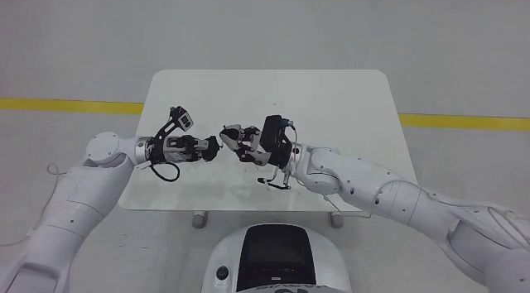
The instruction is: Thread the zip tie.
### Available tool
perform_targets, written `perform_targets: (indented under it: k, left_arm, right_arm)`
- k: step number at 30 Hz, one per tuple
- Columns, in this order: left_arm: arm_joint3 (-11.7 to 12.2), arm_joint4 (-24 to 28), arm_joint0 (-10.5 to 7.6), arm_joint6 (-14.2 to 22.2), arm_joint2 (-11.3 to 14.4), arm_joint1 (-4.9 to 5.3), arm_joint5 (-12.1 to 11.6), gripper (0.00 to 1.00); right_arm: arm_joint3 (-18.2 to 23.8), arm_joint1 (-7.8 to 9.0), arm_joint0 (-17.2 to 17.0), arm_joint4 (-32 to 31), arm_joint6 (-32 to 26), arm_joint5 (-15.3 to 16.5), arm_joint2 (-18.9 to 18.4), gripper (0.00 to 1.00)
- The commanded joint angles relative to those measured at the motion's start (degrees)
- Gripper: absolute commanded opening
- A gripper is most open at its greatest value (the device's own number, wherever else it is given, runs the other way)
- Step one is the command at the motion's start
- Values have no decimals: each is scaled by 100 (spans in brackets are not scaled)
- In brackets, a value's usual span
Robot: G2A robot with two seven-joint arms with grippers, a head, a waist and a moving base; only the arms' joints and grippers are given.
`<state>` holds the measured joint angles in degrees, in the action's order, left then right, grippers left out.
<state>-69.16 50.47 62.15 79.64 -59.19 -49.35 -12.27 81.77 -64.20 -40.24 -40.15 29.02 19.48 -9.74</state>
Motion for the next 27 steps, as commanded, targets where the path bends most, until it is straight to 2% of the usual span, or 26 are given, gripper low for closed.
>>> perform_targets:
  k: [1,27]
  left_arm:
    - [0,0,0,0,0,0,0,0]
    - [0,0,0,0,0,0,0,0]
  right_arm:
    - [0,-2,-1,-2,-2,0,0,0]
    - [-49,-54,4,-19,-84,0,0,0]
